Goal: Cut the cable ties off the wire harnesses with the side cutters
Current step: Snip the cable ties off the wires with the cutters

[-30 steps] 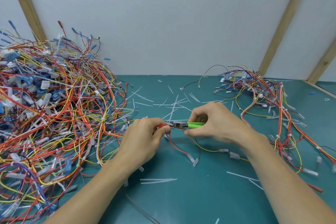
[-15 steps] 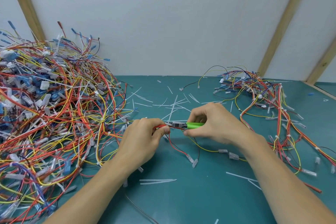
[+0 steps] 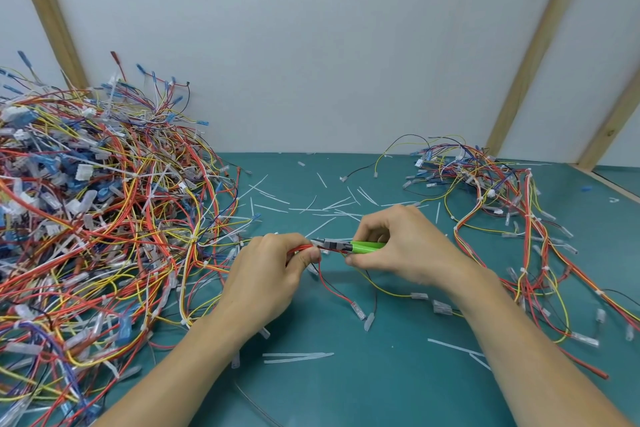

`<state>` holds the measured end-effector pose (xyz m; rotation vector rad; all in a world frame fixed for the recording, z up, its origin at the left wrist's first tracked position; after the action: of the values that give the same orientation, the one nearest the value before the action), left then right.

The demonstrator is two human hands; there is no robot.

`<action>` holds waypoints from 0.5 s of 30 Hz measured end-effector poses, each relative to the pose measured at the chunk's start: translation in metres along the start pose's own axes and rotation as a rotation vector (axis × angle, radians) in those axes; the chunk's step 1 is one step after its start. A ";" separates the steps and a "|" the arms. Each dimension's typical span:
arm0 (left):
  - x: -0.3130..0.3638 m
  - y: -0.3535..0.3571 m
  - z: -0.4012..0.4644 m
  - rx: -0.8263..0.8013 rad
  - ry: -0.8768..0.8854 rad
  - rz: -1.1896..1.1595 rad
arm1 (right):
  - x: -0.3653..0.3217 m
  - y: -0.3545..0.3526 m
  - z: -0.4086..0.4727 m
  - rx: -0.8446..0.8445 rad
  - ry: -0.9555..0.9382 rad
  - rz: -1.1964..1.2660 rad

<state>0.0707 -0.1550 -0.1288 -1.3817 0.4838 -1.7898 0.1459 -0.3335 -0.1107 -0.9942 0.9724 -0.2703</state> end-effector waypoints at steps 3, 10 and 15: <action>0.000 -0.002 0.001 0.010 -0.008 -0.030 | 0.002 -0.001 0.001 0.047 -0.010 0.020; 0.000 -0.015 0.001 0.111 -0.030 -0.104 | 0.010 -0.004 0.002 0.115 0.051 0.293; -0.009 -0.032 0.005 0.240 -0.087 -0.155 | 0.017 -0.008 0.001 0.087 0.102 0.459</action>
<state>0.0644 -0.1277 -0.1103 -1.3503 0.1135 -1.8341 0.1585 -0.3473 -0.1139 -0.6596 1.2406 0.0211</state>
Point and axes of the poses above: each hand's wrist, its own z-axis towards the middle knuckle, its own y-axis out of the palm, x = y × z, the point moved 8 cm from there along z, towards the middle knuckle, and after that the axes turned 4 degrees about -y, right-handed, at the moved point
